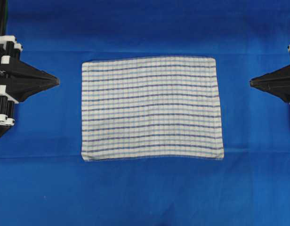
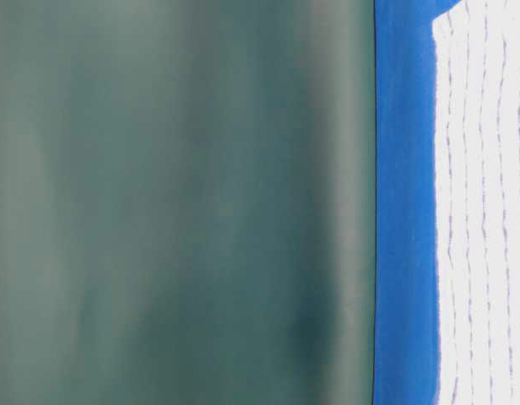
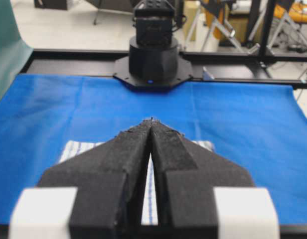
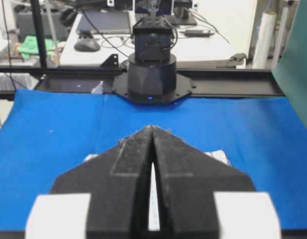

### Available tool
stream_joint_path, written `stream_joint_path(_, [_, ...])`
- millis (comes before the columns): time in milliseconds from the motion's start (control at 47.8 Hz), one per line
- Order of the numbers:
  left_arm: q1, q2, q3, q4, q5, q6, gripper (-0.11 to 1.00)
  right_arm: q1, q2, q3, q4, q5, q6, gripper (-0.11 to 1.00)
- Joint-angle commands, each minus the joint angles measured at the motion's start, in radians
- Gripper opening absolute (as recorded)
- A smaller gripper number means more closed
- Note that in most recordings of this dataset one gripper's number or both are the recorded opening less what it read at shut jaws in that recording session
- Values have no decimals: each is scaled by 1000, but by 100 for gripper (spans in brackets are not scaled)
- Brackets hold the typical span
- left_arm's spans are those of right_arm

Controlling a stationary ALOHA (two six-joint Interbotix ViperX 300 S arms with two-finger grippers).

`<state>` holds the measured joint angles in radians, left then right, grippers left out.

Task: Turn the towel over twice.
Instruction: 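Move both grippers inward toward the towel's two far corners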

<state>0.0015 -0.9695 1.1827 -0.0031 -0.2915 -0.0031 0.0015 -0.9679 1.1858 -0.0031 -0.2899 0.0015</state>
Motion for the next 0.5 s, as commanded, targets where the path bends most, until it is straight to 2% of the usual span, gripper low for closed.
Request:
stream_joint_path(0, [2, 9, -20, -15, 2, 14, 0, -14, 9, -34, 5, -5, 2, 0])
stream_joint_path(230, [38, 37, -14, -18, 2, 14, 0, -84, 34, -63, 8, 84, 11, 0])
stream_joint_path(482, [161, 126, 2, -20, -3, -5, 0, -227, 138, -60, 60, 130, 11, 0])
